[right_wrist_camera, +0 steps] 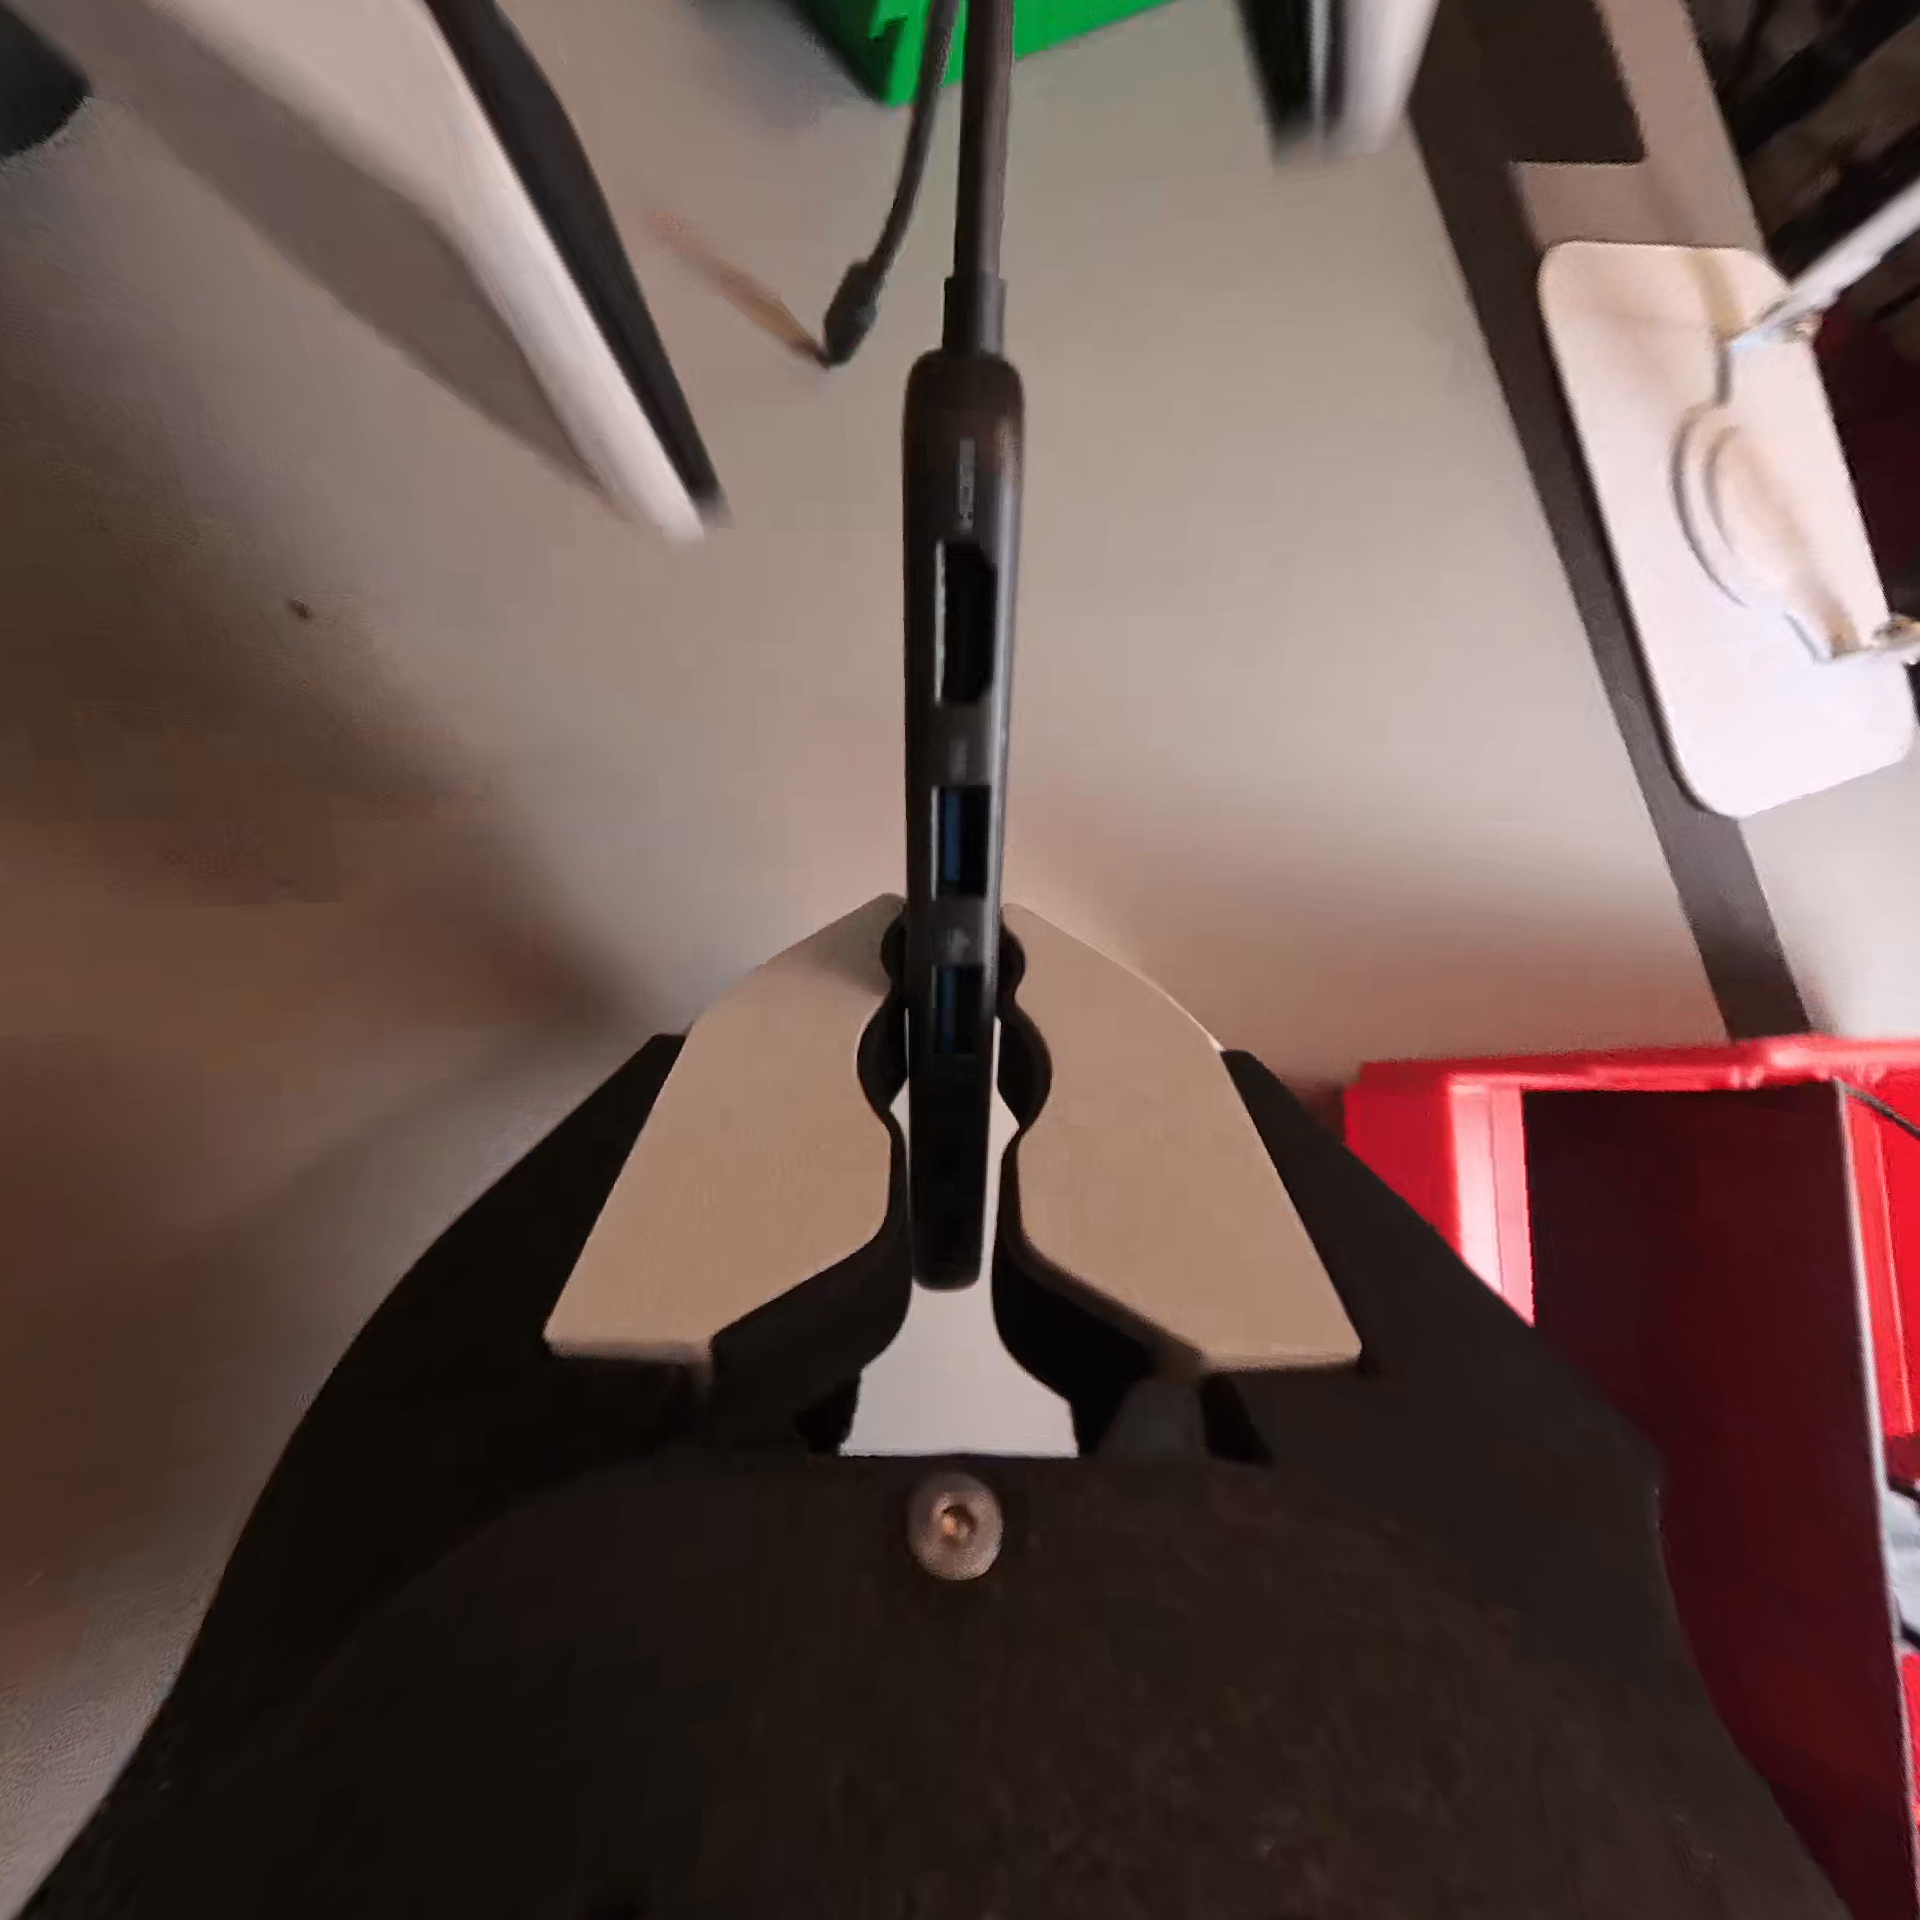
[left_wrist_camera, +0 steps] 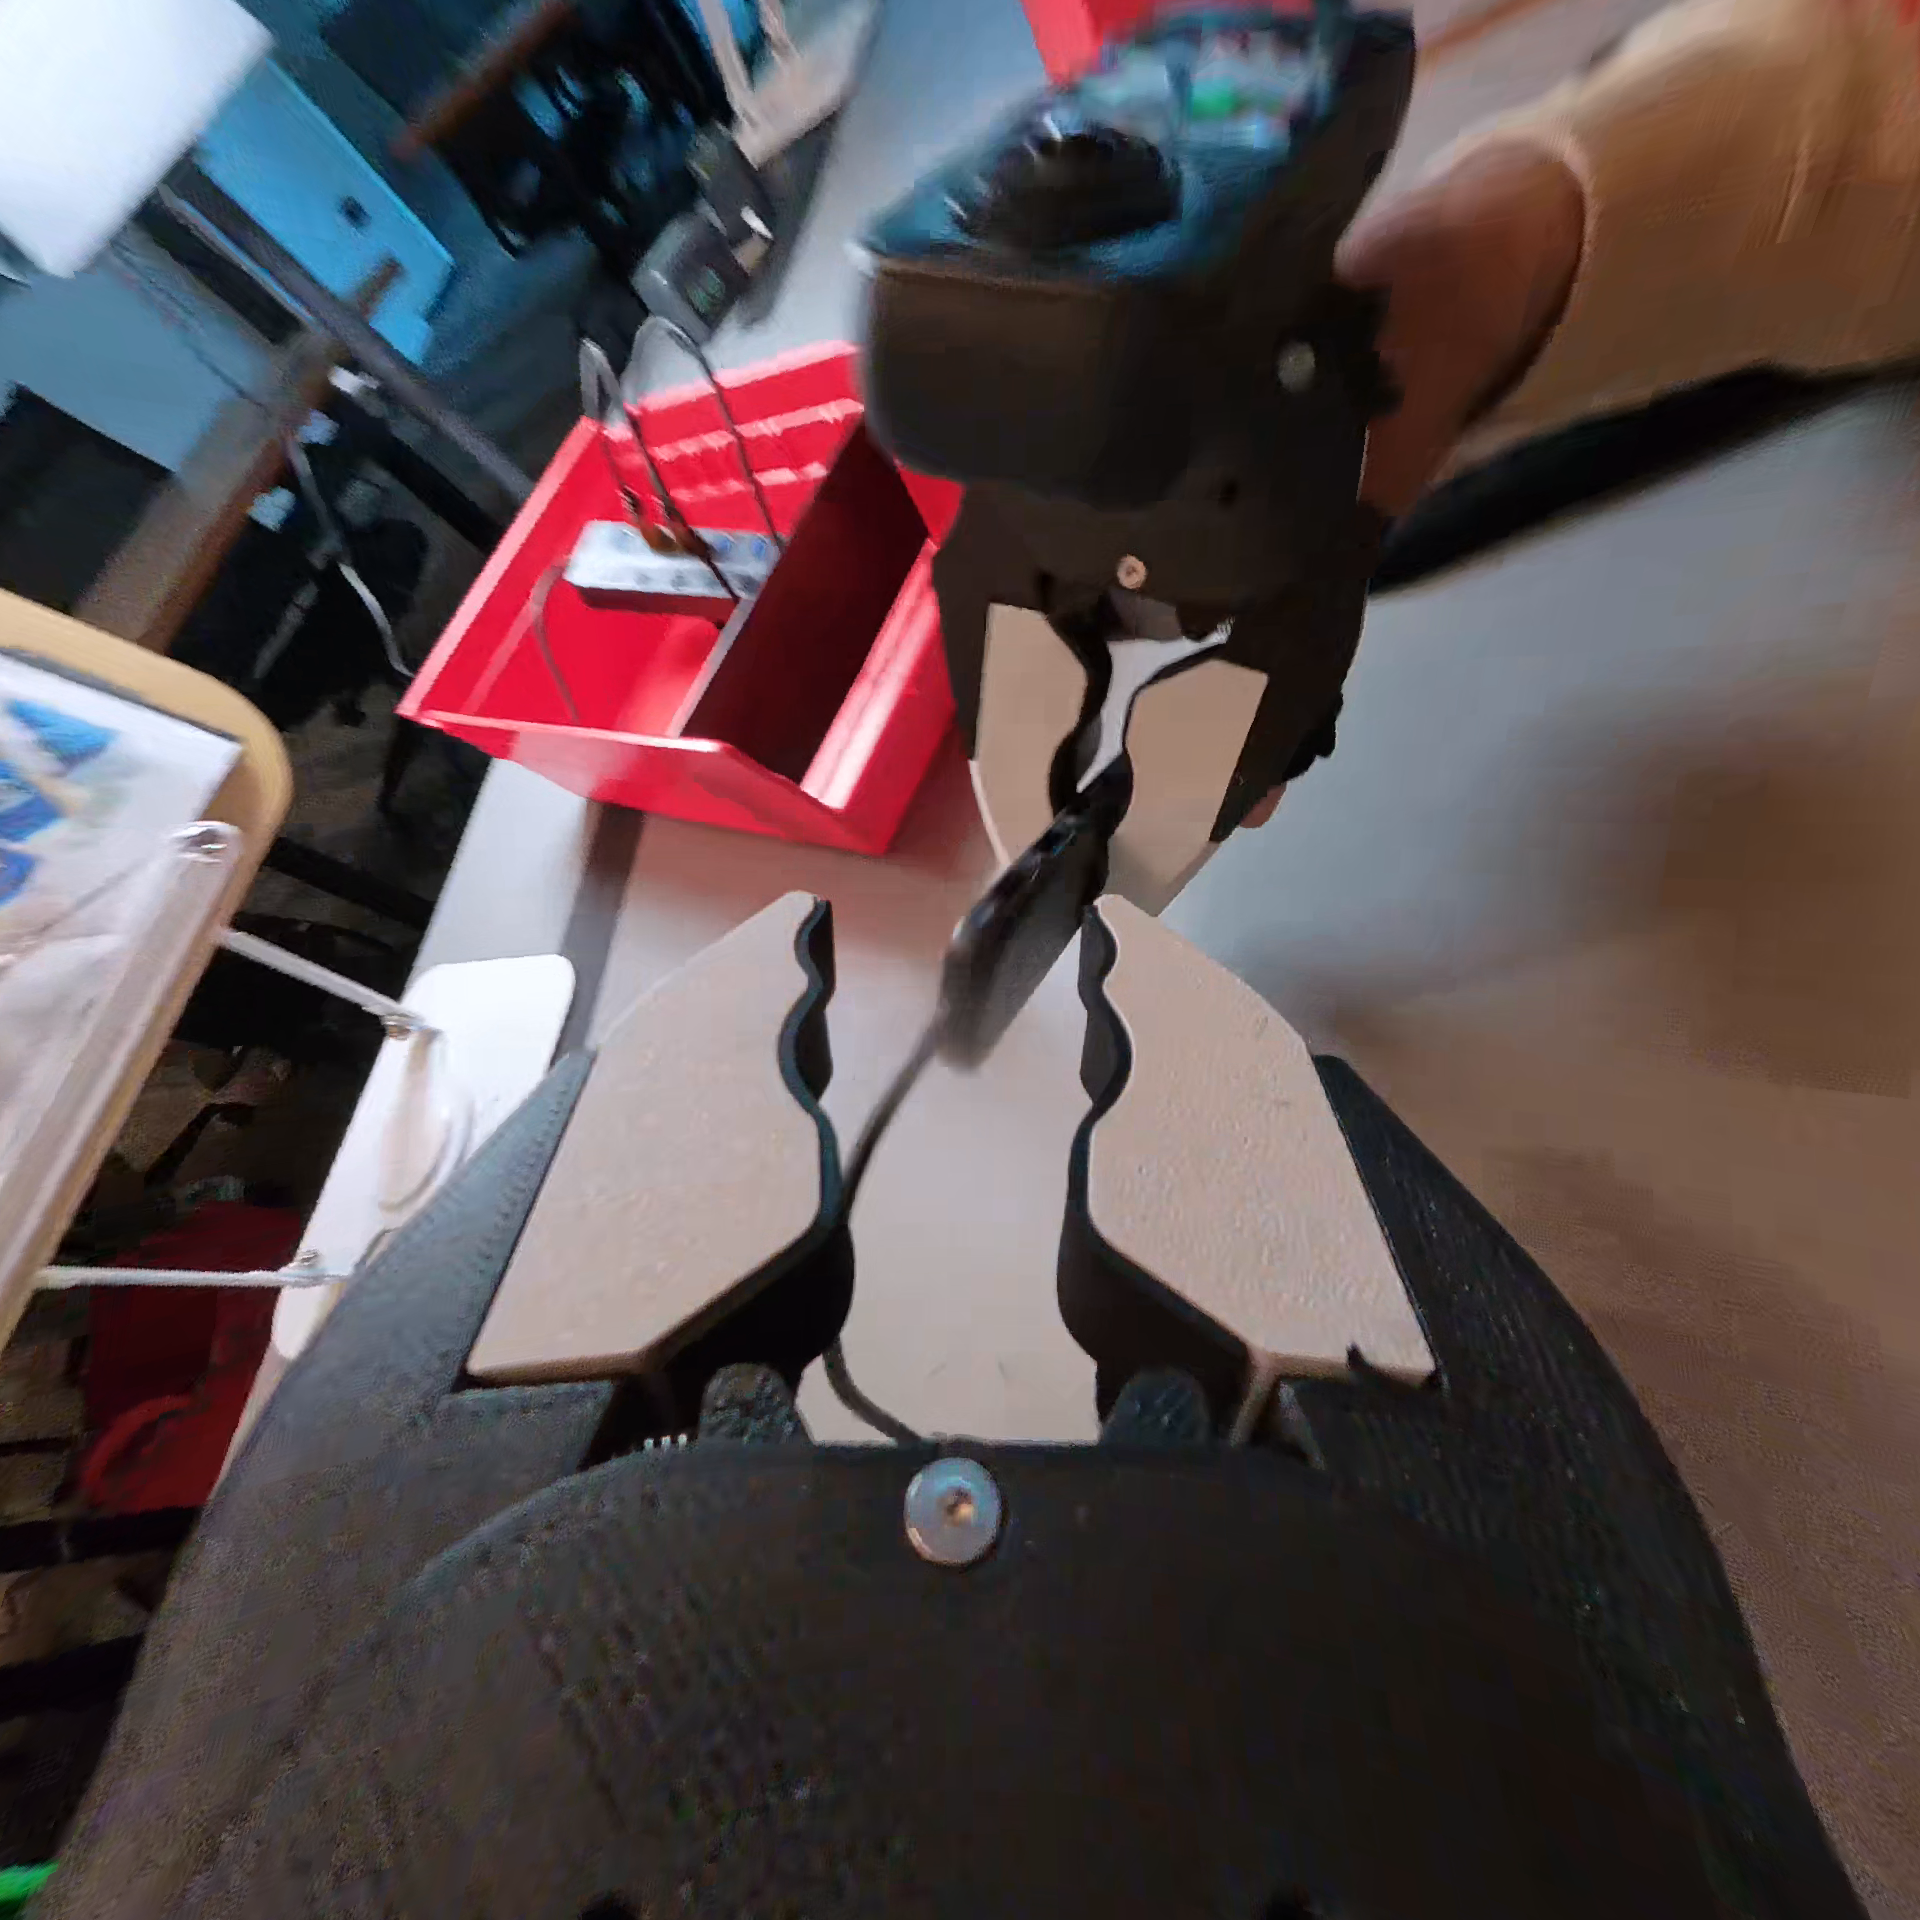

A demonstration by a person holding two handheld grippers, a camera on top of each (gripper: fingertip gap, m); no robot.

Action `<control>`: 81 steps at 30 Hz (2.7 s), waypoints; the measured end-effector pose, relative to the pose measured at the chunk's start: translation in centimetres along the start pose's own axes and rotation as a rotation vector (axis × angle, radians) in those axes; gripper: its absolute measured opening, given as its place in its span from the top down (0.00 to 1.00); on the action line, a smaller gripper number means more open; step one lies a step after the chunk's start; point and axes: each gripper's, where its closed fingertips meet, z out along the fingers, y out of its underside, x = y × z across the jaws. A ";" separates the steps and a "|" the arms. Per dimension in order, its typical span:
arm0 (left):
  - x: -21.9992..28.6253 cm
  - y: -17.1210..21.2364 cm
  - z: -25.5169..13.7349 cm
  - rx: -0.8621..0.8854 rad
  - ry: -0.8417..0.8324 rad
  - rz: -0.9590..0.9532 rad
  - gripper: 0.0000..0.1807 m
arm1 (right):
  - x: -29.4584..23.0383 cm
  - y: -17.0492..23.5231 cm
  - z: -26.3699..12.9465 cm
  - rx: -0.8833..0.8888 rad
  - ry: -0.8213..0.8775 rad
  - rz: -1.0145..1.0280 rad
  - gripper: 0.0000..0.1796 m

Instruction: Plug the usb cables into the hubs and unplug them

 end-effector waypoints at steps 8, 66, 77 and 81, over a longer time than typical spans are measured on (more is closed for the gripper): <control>1.8 2.8 0.1 0.000 0.142 -0.098 0.92 | -1.0 -3.6 -1.8 0.110 -0.102 -0.125 0.93; -1.1 2.5 -1.1 0.322 -0.158 0.018 0.89 | -0.4 -10.4 -4.3 0.621 0.192 -0.542 0.93; -9.1 5.8 -6.6 0.252 -0.305 -0.264 0.86 | 3.7 -9.0 -6.2 0.679 0.339 -0.404 0.93; -12.0 11.4 -10.9 0.046 -0.245 -0.511 0.84 | 4.7 -6.7 -7.3 0.704 0.354 -0.310 0.93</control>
